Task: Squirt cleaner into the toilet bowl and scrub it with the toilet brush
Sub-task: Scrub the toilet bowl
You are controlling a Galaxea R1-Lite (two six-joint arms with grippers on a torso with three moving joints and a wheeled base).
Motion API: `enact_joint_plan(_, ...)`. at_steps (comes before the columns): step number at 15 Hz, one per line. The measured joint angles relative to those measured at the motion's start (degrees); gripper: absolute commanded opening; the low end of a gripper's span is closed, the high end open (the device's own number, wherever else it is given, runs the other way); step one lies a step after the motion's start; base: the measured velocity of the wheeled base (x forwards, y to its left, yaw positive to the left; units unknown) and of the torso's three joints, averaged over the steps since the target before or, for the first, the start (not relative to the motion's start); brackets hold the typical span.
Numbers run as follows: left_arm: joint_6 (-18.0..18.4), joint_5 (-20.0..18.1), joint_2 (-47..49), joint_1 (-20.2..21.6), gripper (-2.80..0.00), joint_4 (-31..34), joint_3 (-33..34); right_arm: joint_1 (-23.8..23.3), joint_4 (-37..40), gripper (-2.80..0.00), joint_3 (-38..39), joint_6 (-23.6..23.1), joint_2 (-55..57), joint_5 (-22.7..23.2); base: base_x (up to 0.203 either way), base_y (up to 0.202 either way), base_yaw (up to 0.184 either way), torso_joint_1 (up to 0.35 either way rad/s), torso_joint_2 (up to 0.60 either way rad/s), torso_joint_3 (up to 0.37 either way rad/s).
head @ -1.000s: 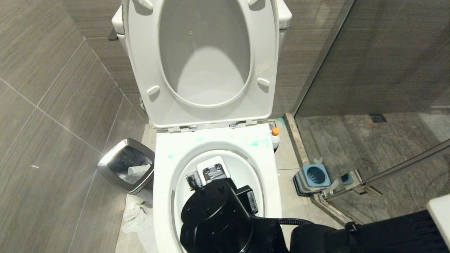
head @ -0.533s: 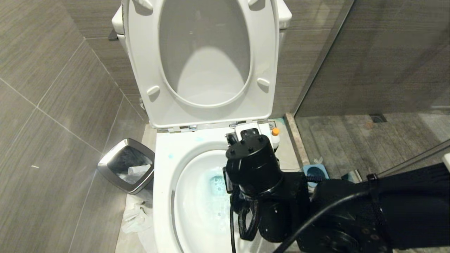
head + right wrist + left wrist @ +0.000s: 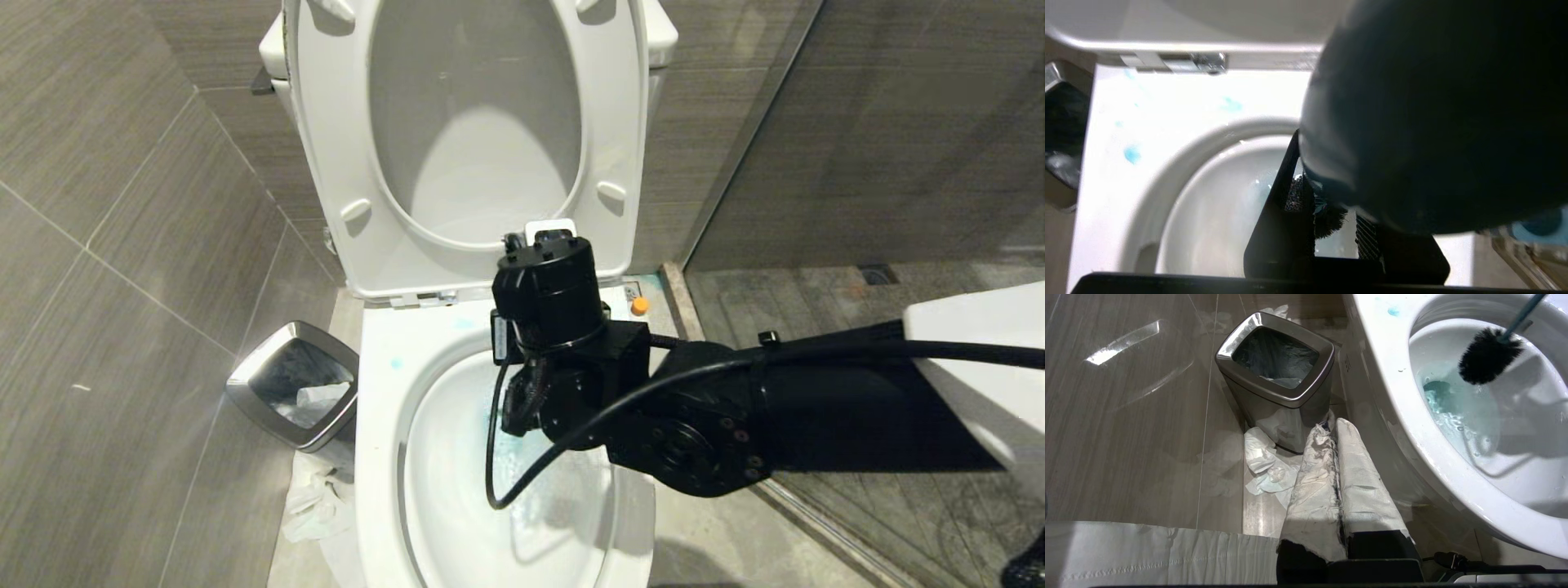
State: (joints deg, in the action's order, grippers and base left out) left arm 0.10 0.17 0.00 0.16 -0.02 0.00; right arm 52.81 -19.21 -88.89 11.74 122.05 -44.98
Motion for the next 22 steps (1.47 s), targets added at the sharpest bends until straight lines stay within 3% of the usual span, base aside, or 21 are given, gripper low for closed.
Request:
enact_joint_plan(6,-0.02,0.01,0.0,0.0,-2.8,-0.02,0.0,1.83,0.86,-2.8,-16.83,-5.55,10.68,0.3,0.0,0.0,0.0,0.0,0.0,0.0)
enact_joint_plan(11,-0.01,0.03,0.0,0.0,-2.8,-0.04,0.0,8.03,2.35,-2.8,-19.36,-5.77,13.74,0.23,0.0,0.0,0.0,0.0,0.0,0.0)
enact_joint_plan(16,0.0,-0.01,0.0,0.0,-2.8,0.0,0.0,13.22,1.84,-2.8,-8.63,-4.69,10.37,0.2,0.0,0.0,0.0,0.0,0.0,0.0)
enact_joint_plan(22,-0.01,-0.01,0.0,0.0,-2.8,-0.02,0.0,16.27,1.57,-2.8,9.26,0.51,0.45,-0.18,0.0,0.0,0.0,0.0,0.0,0.0)
